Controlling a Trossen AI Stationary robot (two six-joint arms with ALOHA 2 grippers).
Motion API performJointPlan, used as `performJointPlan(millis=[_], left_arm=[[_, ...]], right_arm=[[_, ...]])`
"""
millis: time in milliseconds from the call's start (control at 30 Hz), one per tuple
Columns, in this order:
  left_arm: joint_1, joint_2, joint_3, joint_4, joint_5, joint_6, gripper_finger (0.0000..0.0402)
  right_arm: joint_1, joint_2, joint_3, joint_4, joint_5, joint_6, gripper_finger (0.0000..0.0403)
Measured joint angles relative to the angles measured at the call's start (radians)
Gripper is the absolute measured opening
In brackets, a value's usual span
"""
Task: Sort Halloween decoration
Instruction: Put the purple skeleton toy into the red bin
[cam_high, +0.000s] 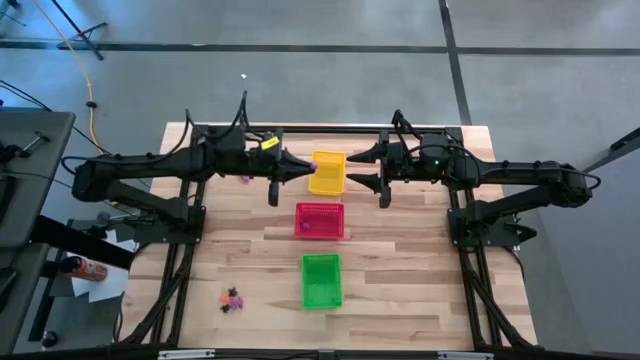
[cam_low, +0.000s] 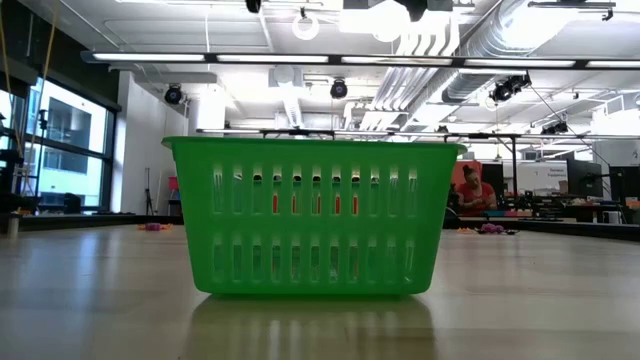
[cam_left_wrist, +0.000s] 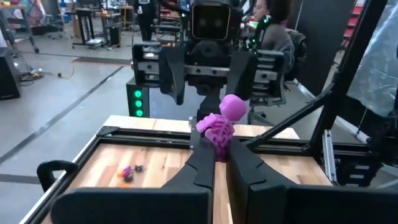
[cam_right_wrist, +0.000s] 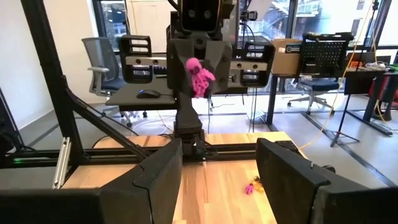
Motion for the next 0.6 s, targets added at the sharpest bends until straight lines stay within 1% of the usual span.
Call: performJointPlan(millis=[167, 267, 400, 500, 600], left_arm=[[0.003, -0.002, 0.0, 0.0, 0.005, 0.0, 0.0], [0.004, -0.002, 0.0, 0.0, 0.047, -0.011, 0.0], [0.004, 0.029, 0.003, -0.016, 0.061, -0.049, 0.0], [0.0, 0.092, 0.059, -0.157, 0.061, -0.029, 0.0], [-0.019, 0.184, 0.138, -0.357, 0.058, 0.025, 0.0]], right_arm=[[0.0, 0.0, 0.0, -0.002, -0.001, -0.007, 0.02], [0.0, 0.0, 0.0, -0.003, 0.0, -0.008, 0.02], [-0.001, -0.008, 0.0, -0.004, 0.016, -0.064, 0.02], [-0.001, -0.019, 0.0, -0.007, 0.044, -0.095, 0.02], [-0.003, -0.034, 0.0, -0.008, 0.073, -0.097, 0.02]])
